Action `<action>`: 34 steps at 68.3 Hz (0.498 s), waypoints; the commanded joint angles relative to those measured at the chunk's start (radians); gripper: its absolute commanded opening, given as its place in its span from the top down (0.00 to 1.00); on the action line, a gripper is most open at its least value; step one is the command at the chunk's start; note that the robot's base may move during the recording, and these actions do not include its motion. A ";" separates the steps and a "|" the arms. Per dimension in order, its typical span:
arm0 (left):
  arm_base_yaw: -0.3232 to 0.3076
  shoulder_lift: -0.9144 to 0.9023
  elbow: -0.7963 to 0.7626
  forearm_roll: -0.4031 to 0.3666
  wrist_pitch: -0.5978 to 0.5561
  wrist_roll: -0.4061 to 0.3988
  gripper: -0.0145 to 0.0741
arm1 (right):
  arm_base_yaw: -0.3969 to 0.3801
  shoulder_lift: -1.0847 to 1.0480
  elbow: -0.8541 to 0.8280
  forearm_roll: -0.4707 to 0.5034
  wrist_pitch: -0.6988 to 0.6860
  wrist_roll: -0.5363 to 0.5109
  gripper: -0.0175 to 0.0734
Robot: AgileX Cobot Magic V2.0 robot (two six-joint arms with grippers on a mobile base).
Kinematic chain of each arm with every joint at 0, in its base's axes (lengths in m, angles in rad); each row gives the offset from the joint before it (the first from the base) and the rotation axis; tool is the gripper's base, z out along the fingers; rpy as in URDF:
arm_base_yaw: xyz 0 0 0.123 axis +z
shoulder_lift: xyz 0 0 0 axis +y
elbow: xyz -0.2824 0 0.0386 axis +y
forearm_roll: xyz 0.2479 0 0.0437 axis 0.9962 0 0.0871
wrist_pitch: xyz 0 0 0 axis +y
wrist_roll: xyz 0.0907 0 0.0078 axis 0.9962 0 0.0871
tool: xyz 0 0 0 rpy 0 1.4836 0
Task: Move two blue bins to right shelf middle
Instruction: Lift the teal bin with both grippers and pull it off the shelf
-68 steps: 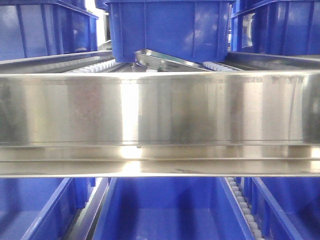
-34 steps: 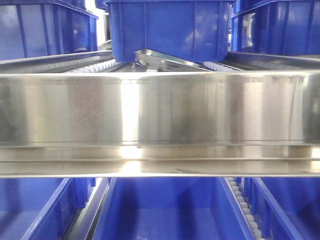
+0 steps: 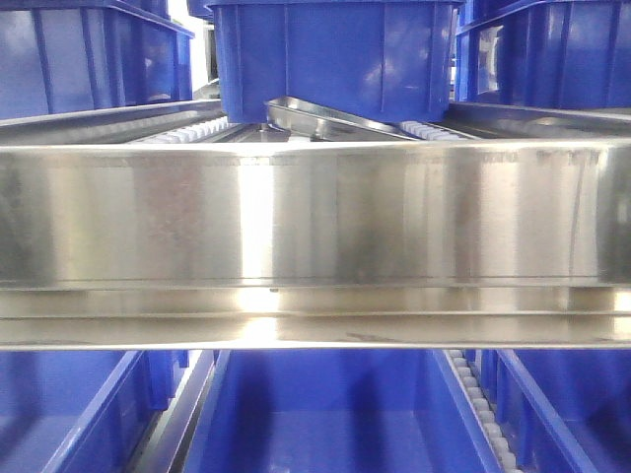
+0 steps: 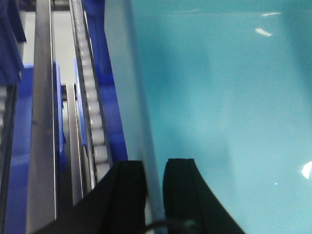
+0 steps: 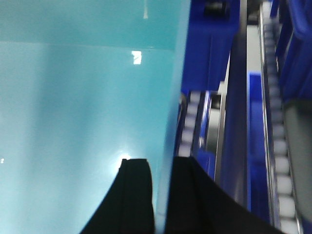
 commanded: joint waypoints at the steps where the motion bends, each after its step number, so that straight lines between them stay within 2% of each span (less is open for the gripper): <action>1: 0.004 -0.020 -0.017 -0.002 -0.098 0.019 0.96 | -0.007 -0.007 -0.008 -0.027 -0.098 -0.017 0.98; 9: 0.004 -0.020 -0.017 0.003 -0.136 0.019 0.96 | -0.007 -0.007 -0.008 -0.027 -0.128 -0.017 0.98; 34: 0.004 -0.020 -0.017 0.003 -0.138 0.019 0.96 | -0.007 -0.007 -0.008 -0.027 -0.128 -0.017 0.98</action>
